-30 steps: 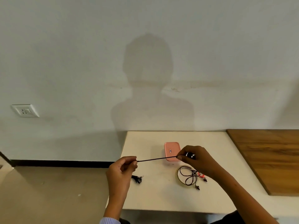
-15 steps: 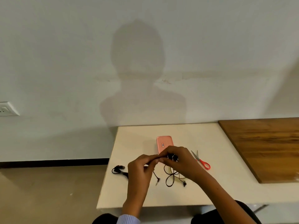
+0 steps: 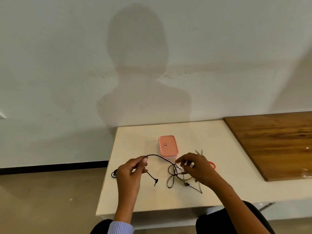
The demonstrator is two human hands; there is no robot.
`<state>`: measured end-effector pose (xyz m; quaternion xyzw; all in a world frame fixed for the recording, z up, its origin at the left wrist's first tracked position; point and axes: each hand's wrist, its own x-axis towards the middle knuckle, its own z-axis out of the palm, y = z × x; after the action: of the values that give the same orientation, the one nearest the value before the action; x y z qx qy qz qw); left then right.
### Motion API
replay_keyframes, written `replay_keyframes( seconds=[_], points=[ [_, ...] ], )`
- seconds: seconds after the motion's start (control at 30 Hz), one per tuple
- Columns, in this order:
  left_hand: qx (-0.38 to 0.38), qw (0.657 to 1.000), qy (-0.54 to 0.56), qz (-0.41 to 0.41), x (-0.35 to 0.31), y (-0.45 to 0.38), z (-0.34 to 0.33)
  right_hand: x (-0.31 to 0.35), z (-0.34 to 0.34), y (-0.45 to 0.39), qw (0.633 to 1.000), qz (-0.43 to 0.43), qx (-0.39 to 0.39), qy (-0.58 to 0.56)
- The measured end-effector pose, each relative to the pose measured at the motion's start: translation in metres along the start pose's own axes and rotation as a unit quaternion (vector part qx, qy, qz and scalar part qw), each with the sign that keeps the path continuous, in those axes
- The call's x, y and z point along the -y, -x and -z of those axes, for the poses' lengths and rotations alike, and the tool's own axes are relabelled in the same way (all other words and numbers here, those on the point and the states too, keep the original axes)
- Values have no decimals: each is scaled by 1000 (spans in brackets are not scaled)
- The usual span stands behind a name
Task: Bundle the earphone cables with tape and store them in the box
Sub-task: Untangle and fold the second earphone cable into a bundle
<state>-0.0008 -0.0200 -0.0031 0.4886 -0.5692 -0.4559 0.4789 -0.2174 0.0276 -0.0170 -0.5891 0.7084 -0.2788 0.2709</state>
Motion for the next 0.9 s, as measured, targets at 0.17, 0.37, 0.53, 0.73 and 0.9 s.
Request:
replay_keyframes(
  seconds=[0.17, 0.37, 0.53, 0.73, 0.9],
  points=[
    [27, 998, -52, -26, -1, 5, -9, 30, -12, 5, 994, 22, -22, -104],
    [35, 994, -90, -50, 2, 4, -10, 45, -30, 6, 988, 59, -8, -139],
    [27, 993, -105, -45, 4, 0, 0, 31, -13, 0, 991, 48, -28, -119],
    [-13, 995, -94, -25, 9, -4, 13, 13, 9, 2, 991, 36, -62, -113],
    [34, 984, -174, -5, 15, -4, 13, 12, 6, 3, 992, 30, -81, -96]
  ],
)
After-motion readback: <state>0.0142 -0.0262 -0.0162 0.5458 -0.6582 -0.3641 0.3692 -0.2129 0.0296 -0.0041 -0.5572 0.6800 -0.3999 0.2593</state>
